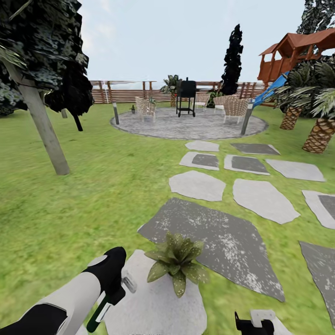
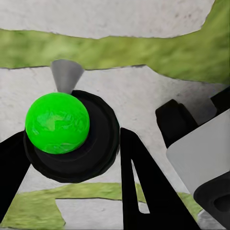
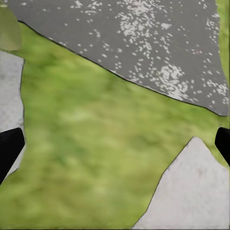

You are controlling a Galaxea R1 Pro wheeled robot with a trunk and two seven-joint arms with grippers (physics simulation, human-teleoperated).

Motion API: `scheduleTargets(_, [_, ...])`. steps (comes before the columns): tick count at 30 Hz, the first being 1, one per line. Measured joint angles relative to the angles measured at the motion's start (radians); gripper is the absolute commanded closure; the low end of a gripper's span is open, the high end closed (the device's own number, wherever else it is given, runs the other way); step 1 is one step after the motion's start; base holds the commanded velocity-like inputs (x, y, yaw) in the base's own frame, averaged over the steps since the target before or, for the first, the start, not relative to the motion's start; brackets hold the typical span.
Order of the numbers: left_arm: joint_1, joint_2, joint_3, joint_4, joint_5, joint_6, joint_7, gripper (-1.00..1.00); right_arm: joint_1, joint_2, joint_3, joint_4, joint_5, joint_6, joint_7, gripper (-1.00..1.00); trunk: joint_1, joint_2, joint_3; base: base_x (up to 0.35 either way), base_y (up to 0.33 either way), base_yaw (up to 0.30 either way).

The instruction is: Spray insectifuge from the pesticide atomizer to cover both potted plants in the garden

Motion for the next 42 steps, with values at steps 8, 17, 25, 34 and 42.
scheduleTargets(8, [0.000,0.000,0.005,-0.001,0.000,0.003,-0.002,1.00,0.000,0.000,0.001,0.000,0.000,0.000,0.000,-1.00,-0.001,0.000,0.002,0.070,0.300,-0.280])
scheduleTargets(17, [-0.054,-0.007,-0.007,-0.008,-0.009,0.002,-0.075,1.00,0.000,0.000,0.001,0.000,0.000,0.000,0.000,-1.00,-0.001,0.000,0.002,0.260,0.225,-0.281])
scheduleTargets(25, [-0.069,-0.006,-0.107,-0.003,-0.012,0.000,-0.119,1.00,0.000,0.000,0.001,0.000,0.000,0.000,0.000,-1.00,0.000,0.000,0.002,0.125,0.067,-0.244])
scheduleTargets(34, [-0.060,-0.007,-0.119,0.001,-0.002,-0.002,-0.121,1.00,0.000,0.000,0.001,0.000,0.000,0.000,0.000,-1.00,0.000,0.000,0.002,0.001,0.001,-0.049])
scheduleTargets(42, [-0.059,-0.006,-0.120,0.006,-0.001,-0.002,-0.121,1.00,0.000,0.001,0.001,0.000,0.000,0.000,0.000,-1.00,0.000,0.000,0.002,-0.032,-0.001,-0.170])
